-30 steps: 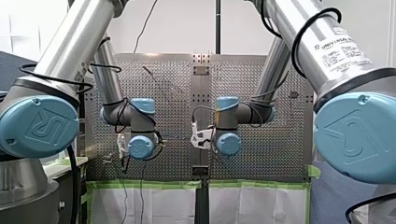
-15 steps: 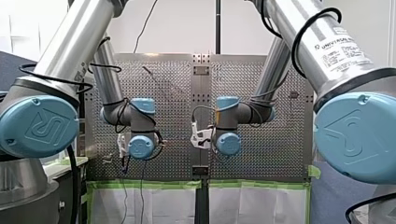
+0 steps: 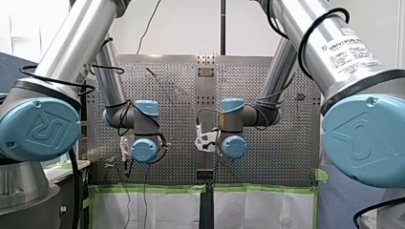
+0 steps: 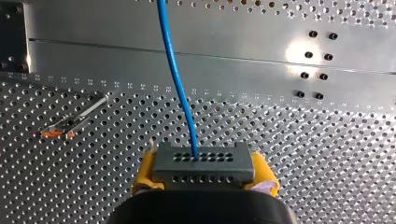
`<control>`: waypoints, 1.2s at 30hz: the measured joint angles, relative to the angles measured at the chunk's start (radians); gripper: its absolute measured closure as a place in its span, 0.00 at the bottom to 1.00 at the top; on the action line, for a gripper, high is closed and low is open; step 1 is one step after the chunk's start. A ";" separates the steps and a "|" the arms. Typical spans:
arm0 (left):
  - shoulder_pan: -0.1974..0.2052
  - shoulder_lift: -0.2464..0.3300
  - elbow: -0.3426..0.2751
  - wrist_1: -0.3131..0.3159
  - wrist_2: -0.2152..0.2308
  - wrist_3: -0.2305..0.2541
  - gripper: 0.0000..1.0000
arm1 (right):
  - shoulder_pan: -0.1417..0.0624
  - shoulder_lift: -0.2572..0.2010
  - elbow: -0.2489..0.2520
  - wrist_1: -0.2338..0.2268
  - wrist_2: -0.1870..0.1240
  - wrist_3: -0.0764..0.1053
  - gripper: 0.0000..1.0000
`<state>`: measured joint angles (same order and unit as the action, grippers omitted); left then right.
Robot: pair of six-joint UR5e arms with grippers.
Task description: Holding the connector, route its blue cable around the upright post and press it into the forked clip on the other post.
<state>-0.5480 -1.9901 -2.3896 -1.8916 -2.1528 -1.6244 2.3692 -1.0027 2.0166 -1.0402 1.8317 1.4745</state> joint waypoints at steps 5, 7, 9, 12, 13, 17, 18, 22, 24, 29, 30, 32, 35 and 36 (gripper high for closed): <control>-0.012 -0.012 0.012 -0.012 -0.012 0.007 1.00 | 0.004 0.004 -0.004 0.004 0.004 0.004 1.00; -0.026 -0.026 0.026 -0.027 -0.026 0.010 1.00 | 0.016 0.015 -0.016 0.016 0.016 0.016 1.00; -0.043 -0.038 0.042 -0.043 -0.043 0.011 1.00 | 0.029 0.029 -0.029 0.029 0.029 0.029 1.00; -0.067 -0.046 0.053 -0.067 -0.068 0.012 1.00 | 0.052 0.053 -0.051 0.053 0.053 0.053 1.00; -0.075 -0.047 0.055 -0.072 -0.075 0.012 1.00 | 0.059 0.063 -0.056 0.063 0.064 0.064 1.00; -0.107 -0.049 0.058 -0.083 -0.107 0.012 1.00 | 0.070 0.097 -0.063 0.097 0.097 0.098 1.00; -0.117 -0.049 0.058 -0.084 -0.117 0.012 1.00 | 0.071 0.105 -0.063 0.105 0.105 0.105 1.00; -0.151 -0.049 0.058 -0.086 -0.137 0.012 1.00 | 0.072 0.140 -0.064 0.141 0.127 0.122 1.00; -0.169 -0.049 0.058 -0.086 -0.140 0.012 1.00 | 0.072 0.157 -0.064 0.158 0.130 0.124 1.00; -0.211 -0.051 0.057 -0.085 -0.141 0.014 1.00 | 0.072 0.180 -0.064 0.192 0.132 0.126 1.00; -0.214 -0.055 0.055 -0.080 -0.137 0.016 1.00 | 0.072 0.181 -0.065 0.194 0.132 0.125 1.00; -0.210 -0.065 0.054 -0.071 -0.128 0.022 1.00 | 0.068 0.179 -0.071 0.203 0.139 0.121 1.00; -0.189 -0.073 0.054 -0.064 -0.115 0.025 1.00 | 0.068 0.159 -0.093 0.226 0.161 0.132 1.00; -0.179 -0.069 0.054 -0.065 -0.111 0.026 1.00 | 0.068 0.152 -0.101 0.234 0.169 0.138 1.00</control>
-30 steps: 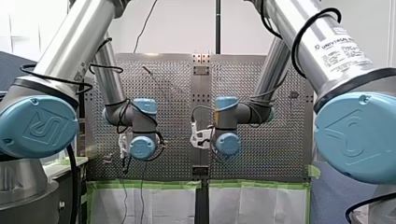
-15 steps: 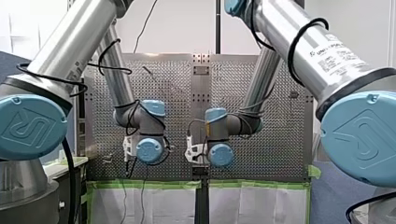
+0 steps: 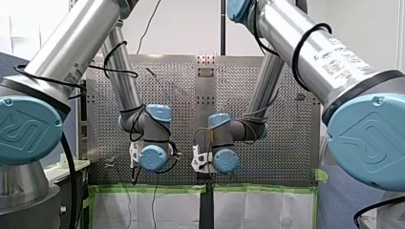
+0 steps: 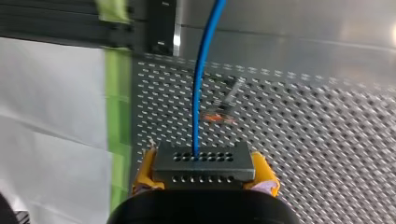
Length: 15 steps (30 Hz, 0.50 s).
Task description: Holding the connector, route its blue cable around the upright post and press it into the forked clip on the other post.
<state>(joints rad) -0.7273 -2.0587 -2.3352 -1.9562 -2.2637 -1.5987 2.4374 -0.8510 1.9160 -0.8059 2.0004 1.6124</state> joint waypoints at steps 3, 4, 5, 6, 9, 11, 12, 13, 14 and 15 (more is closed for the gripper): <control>0.022 0.019 0.002 -0.009 0.005 0.002 1.00 | 0.002 -0.025 -0.016 0.026 0.026 0.021 1.00; 0.028 0.026 0.004 -0.014 0.005 0.003 1.00 | 0.004 -0.035 -0.019 0.037 0.033 0.024 1.00; 0.034 0.033 0.006 -0.020 0.005 0.004 1.00 | 0.005 -0.044 -0.020 0.044 0.036 0.023 1.00; 0.042 0.044 0.009 -0.029 0.006 0.005 1.00 | 0.005 -0.052 -0.021 0.051 0.036 0.022 1.00; 0.067 0.071 0.014 -0.049 0.017 -0.001 1.00 | 0.001 -0.079 -0.024 0.063 0.026 0.019 1.00; 0.083 0.087 0.019 -0.059 0.029 -0.005 1.00 | -0.004 -0.098 -0.026 0.065 0.019 0.019 1.00; 0.094 0.098 0.024 -0.067 0.038 -0.006 1.00 | -0.006 -0.107 -0.027 0.066 0.015 0.020 1.00; 0.102 0.106 0.028 -0.073 0.044 -0.006 1.00 | -0.008 -0.119 -0.031 0.068 0.008 0.021 1.00; 0.109 0.114 0.032 -0.079 0.050 -0.006 1.00 | -0.008 -0.127 -0.034 0.070 0.002 0.022 1.00; 0.117 0.124 0.035 -0.085 0.055 -0.006 1.00 | -0.009 -0.135 -0.038 0.072 -0.004 0.022 1.00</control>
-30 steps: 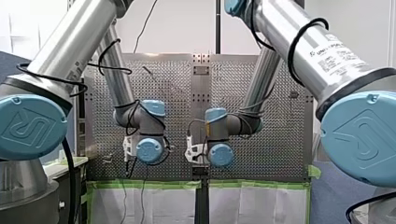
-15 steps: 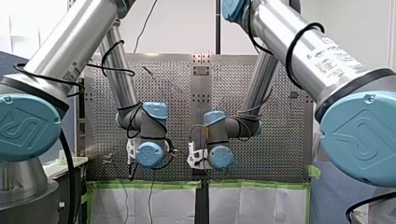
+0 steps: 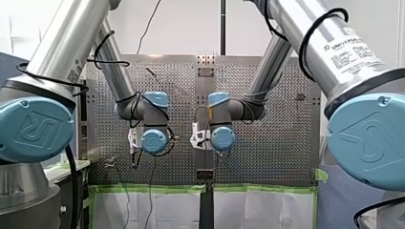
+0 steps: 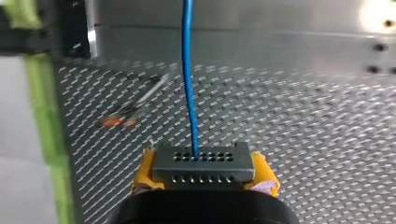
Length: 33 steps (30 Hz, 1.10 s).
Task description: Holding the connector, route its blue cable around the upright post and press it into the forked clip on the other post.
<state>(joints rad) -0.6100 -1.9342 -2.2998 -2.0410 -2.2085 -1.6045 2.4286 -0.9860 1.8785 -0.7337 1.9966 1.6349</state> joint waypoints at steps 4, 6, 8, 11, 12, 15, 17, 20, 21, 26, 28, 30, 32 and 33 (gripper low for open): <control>0.013 0.026 0.012 -0.015 0.005 -0.004 1.00 | -0.001 -0.035 -0.026 0.024 -0.025 0.003 1.00; 0.017 0.040 0.023 -0.030 0.005 -0.015 1.00 | -0.003 -0.050 -0.040 0.038 -0.030 0.003 1.00; 0.020 0.055 0.030 -0.044 0.005 -0.028 1.00 | -0.005 -0.069 -0.056 0.056 -0.039 0.003 1.00; 0.027 0.081 0.036 -0.070 0.004 -0.042 1.00 | -0.007 -0.094 -0.072 0.080 -0.055 0.004 1.00; 0.030 0.091 0.037 -0.080 0.002 -0.044 1.00 | -0.009 -0.101 -0.077 0.087 -0.061 0.004 1.00; 0.040 0.118 0.040 -0.107 -0.007 -0.046 1.00 | -0.017 -0.127 -0.090 0.114 -0.084 0.010 1.00; 0.048 0.136 0.045 -0.125 -0.011 -0.046 1.00 | -0.022 -0.148 -0.100 0.134 -0.105 0.015 1.00; 0.061 0.163 0.058 -0.152 -0.014 -0.046 1.00 | -0.030 -0.175 -0.119 0.162 -0.132 0.018 1.00; 0.066 0.174 0.064 -0.163 -0.015 -0.047 1.00 | -0.033 -0.183 -0.126 0.169 -0.140 0.018 1.00; 0.083 0.219 0.096 -0.207 -0.027 -0.060 1.00 | -0.051 -0.225 -0.161 0.190 -0.186 0.019 1.00; 0.091 0.239 0.114 -0.227 -0.031 -0.067 1.00 | -0.059 -0.232 -0.178 0.197 -0.207 0.019 1.00; 0.100 0.258 0.133 -0.247 -0.033 -0.072 1.00 | -0.066 -0.235 -0.194 0.206 -0.224 0.018 1.00; 0.111 0.275 0.150 -0.264 -0.033 -0.074 1.00 | -0.075 -0.236 -0.210 0.218 -0.241 0.016 1.00; 0.120 0.286 0.161 -0.275 -0.030 -0.077 1.00 | -0.079 -0.236 -0.217 0.224 -0.248 0.016 1.00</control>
<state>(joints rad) -0.4902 -1.6481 -2.1390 -2.3155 -2.2390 -1.6811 2.3501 -1.2217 1.6619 -0.5102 1.7487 1.6506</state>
